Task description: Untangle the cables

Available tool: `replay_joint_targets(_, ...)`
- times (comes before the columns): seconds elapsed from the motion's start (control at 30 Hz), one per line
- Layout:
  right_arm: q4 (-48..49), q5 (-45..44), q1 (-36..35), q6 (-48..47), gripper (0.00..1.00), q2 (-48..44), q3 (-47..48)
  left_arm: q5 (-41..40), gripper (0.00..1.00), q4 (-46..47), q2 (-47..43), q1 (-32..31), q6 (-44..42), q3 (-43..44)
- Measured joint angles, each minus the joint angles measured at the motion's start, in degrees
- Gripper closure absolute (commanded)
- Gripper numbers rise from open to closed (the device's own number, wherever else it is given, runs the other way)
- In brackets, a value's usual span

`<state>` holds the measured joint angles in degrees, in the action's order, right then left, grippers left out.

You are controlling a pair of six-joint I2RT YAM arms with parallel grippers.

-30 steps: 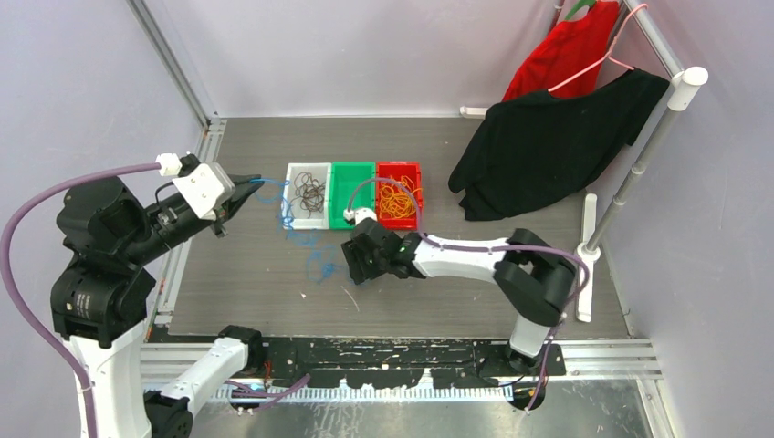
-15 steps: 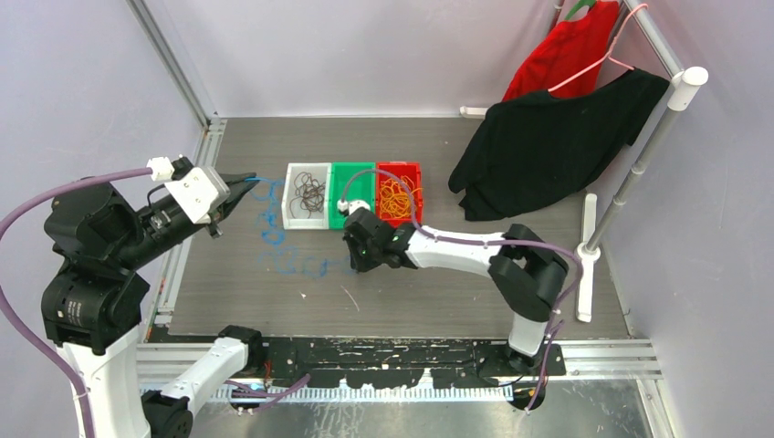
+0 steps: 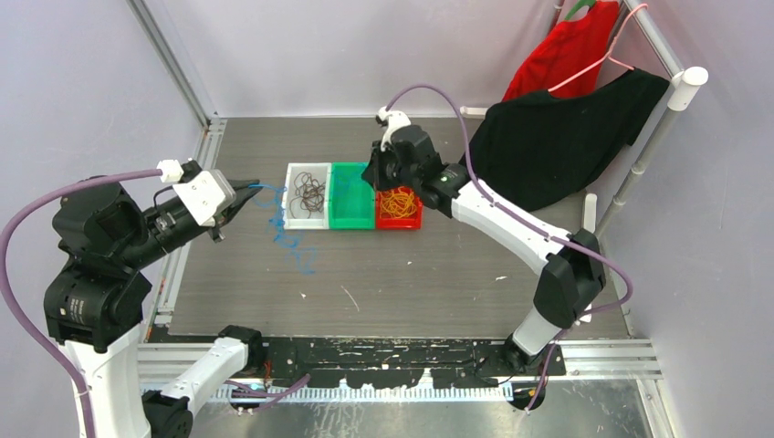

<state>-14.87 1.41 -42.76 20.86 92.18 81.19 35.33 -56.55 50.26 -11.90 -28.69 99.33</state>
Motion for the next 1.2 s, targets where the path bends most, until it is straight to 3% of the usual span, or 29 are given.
replay_joint_targets(0.33, -1.9, -1.2, 1.7, -2.5, 0.97, 11.5, 8.6, 1.3, 1.0, -1.0, 0.0, 0.0, -0.3, -0.1)
replay_joint_targets(0.43, -4.0, -2.1, 1.7, -3.0, 0.88, 15.5, 11.0, 1.4, 1.0, -1.1, 0.0, 0.0, -0.3, -0.1)
replay_joint_targets(0.5, -5.3, -2.8, 1.7, -3.2, 0.73, 17.7, 12.3, 1.4, 1.0, -1.1, 0.0, 0.0, -0.4, -0.1)
replay_joint_targets(0.6, -6.8, -3.2, 1.5, -3.2, 0.63, 20.2, 14.0, 1.5, 1.0, -1.1, 0.0, 0.0, -0.5, -0.1)
replay_joint_targets(0.73, -7.8, -3.2, 1.1, -3.2, 0.54, 22.8, 17.3, 1.9, 1.0, -1.2, 0.0, 0.0, -0.5, -0.1)
replay_joint_targets(0.9, -7.6, -2.6, 0.8, -3.0, 0.51, 23.9, 20.2, 2.4, 1.0, -1.3, 0.0, 0.0, -0.5, -0.3)
replay_joint_targets(1.03, -4.8, -1.2, 0.8, -2.9, 0.46, 23.1, 18.5, 2.8, 1.0, -1.4, -0.3, 0.0, -0.5, -1.5)
replay_joint_targets(1.2, 3.5, 3.1, 0.7, -1.0, 0.38, 13.0, 4.2, 2.9, 1.0, -1.2, -0.8, 0.0, -0.3, -3.8)
